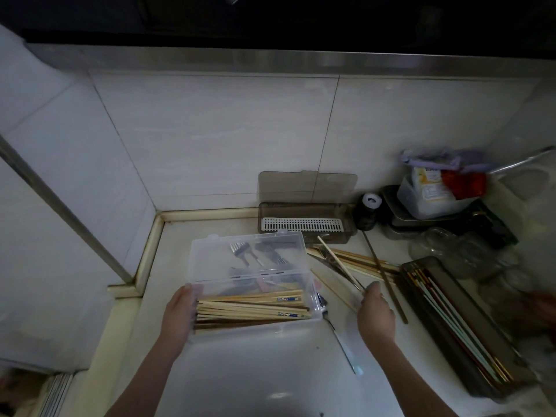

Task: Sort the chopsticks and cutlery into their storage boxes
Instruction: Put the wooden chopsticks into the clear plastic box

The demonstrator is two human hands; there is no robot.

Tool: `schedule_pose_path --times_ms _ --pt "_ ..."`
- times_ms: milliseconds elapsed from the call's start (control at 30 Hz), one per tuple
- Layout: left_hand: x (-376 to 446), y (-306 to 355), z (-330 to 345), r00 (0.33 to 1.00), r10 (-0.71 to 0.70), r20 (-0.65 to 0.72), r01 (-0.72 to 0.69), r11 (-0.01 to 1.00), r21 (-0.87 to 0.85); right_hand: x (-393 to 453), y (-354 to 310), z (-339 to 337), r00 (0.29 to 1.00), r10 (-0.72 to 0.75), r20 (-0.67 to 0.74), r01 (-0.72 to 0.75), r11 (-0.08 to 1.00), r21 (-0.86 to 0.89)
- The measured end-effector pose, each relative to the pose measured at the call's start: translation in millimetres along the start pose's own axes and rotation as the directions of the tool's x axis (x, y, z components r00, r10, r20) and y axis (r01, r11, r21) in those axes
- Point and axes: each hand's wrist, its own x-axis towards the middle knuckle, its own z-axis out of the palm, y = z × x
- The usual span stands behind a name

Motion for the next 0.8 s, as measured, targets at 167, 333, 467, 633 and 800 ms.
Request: schedule_pose_path --times_ms 167,333,467,633,800 --pt "5 -3 -2 0.999 -0.030 -0.015 0.030 1.000 -0.002 -7 -11 -11 0.975 -0.160 -0.156 0.187 0.967 0.175" --pt "9 -6 -3 0.998 -0.053 -0.024 0.053 0.998 0.028 -27 -56 7 0.861 -0.493 -0.126 0.505 0.859 0.091" --pt "13 -12 -5 0.996 -0.081 -0.022 0.081 0.996 0.036 -48 -93 27 0.764 -0.645 0.013 0.645 0.763 -0.039" --pt "10 -8 -4 0.996 -0.082 -0.036 0.084 0.996 0.041 -52 -99 23 0.730 -0.634 0.255 0.545 0.765 0.343" --pt "8 -6 -2 0.998 -0.059 -0.033 0.060 0.998 0.008 -21 -56 15 0.919 -0.389 -0.059 0.390 0.883 0.261"
